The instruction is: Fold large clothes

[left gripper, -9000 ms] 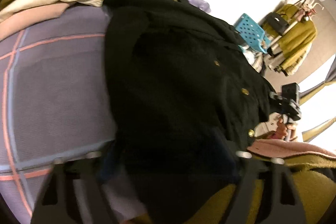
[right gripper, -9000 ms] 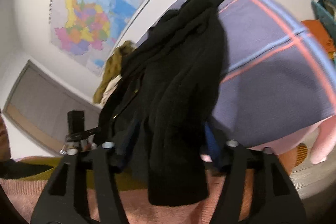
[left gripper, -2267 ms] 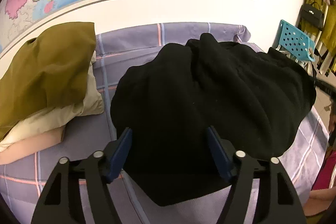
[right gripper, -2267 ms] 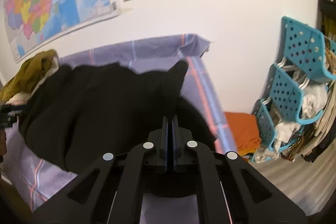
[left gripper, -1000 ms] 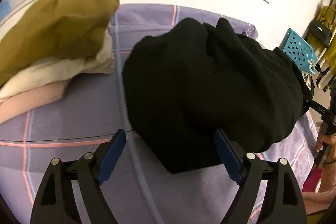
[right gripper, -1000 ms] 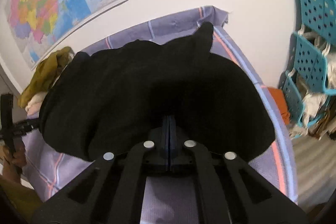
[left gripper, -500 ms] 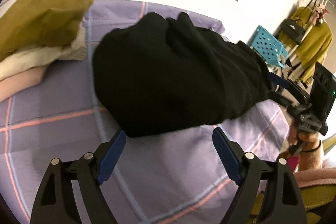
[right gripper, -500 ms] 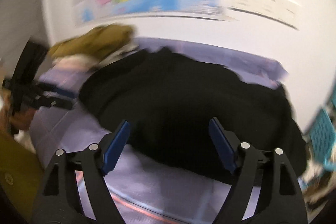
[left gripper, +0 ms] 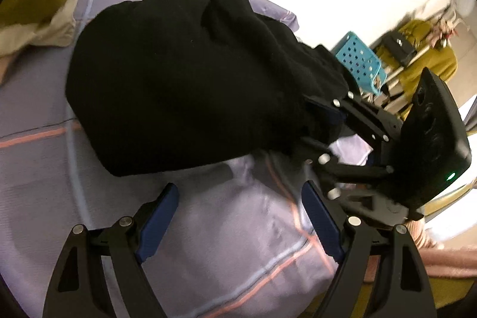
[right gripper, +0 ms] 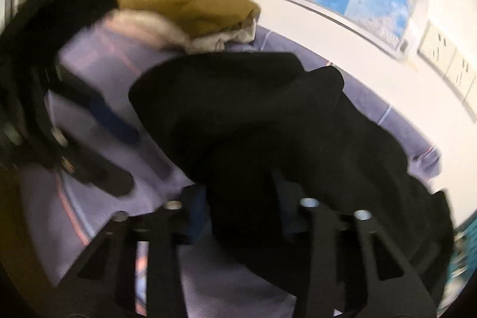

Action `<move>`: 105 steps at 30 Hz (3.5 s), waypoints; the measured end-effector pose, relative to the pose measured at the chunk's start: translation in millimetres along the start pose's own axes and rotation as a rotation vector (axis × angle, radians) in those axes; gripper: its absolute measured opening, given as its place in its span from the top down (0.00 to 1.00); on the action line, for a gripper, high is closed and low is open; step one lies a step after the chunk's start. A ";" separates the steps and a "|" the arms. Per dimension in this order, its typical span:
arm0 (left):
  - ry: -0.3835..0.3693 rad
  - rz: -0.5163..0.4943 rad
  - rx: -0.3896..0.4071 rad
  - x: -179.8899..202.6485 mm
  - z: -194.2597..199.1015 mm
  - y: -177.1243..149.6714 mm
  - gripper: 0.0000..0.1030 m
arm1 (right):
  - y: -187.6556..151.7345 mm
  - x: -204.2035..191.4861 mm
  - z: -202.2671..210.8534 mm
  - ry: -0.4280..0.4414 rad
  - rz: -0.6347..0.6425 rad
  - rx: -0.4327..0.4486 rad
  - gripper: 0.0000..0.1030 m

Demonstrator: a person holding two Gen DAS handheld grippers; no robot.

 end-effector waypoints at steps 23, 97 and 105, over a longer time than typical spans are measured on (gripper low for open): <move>0.002 0.207 0.166 -47.2 -4.5 58.0 0.21 | -145.8 122.1 134.1 0.156 -1.000 0.174 0.25; 0.276 0.085 0.107 -45.6 -25.0 81.8 0.11 | -96.5 221.7 57.8 0.107 -1.039 0.189 0.47; 0.270 0.107 0.101 -46.2 -24.2 88.2 0.30 | -80.3 215.1 47.0 0.090 -0.956 0.154 0.33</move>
Point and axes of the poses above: each gripper's, at about its wrist camera, not at the fingertips, and z roughly against the way its jaws point, x to its right, y to its top, the point moved 6 cm from there along -z, roughly the way its jaws point, and after that the axes turned 6 degrees about y, right-handed, at the moved point
